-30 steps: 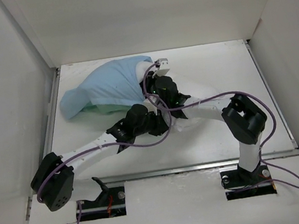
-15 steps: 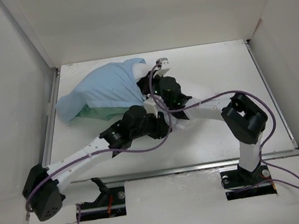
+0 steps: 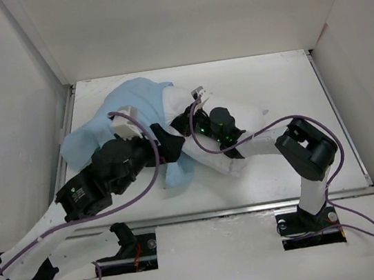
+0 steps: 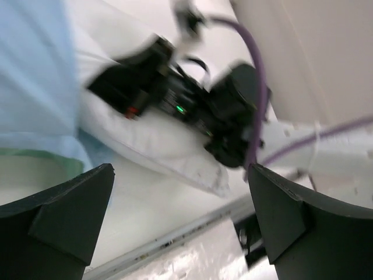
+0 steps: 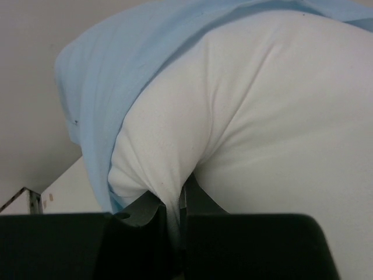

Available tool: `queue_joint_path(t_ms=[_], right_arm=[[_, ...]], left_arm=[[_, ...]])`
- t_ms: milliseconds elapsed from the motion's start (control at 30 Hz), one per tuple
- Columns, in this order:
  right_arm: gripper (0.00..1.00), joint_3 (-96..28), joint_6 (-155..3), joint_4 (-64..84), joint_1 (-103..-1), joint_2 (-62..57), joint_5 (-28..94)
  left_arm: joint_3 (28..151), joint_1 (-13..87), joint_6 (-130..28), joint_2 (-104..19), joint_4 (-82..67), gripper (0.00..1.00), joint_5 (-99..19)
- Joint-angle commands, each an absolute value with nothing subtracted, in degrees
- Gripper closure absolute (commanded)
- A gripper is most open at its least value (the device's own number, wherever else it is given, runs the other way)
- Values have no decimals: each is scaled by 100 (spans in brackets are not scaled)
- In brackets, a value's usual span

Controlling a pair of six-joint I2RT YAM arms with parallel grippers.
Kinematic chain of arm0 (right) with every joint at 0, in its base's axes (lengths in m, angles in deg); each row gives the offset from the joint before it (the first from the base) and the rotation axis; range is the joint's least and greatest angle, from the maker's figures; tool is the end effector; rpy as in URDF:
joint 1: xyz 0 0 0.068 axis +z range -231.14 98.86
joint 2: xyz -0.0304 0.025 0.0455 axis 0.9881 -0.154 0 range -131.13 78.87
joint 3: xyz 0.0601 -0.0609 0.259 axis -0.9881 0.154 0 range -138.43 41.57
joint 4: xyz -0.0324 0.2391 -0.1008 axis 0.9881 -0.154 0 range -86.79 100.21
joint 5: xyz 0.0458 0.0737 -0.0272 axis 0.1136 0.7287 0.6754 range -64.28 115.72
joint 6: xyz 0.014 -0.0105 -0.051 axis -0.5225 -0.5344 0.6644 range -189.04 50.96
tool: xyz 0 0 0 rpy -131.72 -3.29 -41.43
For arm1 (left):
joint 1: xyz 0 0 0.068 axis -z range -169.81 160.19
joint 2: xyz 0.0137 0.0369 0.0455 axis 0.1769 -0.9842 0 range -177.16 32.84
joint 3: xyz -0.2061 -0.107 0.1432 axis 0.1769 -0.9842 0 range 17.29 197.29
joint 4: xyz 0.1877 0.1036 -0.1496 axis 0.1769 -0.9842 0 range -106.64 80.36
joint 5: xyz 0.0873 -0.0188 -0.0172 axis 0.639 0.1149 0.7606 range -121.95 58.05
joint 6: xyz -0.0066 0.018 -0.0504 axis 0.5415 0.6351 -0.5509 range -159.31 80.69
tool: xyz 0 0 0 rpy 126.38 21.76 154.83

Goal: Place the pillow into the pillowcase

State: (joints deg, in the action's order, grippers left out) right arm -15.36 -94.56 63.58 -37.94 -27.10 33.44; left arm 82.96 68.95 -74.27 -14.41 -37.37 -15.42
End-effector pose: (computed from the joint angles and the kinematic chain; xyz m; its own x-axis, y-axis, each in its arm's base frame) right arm 0.2938 0.2825 0.2298 -0.2847 0.3182 -0.9043 -0.7240 0.5469 0.4204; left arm 0.0921 -0.1325 0.4243 -0.4550 -0.3091 -0.8351 0.5043 0.6835 -0.5277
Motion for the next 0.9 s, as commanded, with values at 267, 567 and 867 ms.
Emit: queue_joint_path(t_ms=[267, 567, 867], right_arm=[[74, -818, -8882, 6225, -3737, -2027, 3283], [60, -387, -8355, 5392, -3684, -1009, 2791], [38, -738, -7432, 3695, -3684, -147, 2522]], left_arm=[[8954, 6041, -8029, -2716, -4911, 0, 1043], [9865, 4324, -6402, -4475, -3733, 9, -1025], [10763, 4262, -5935, -5856, -4347, 29, -963]])
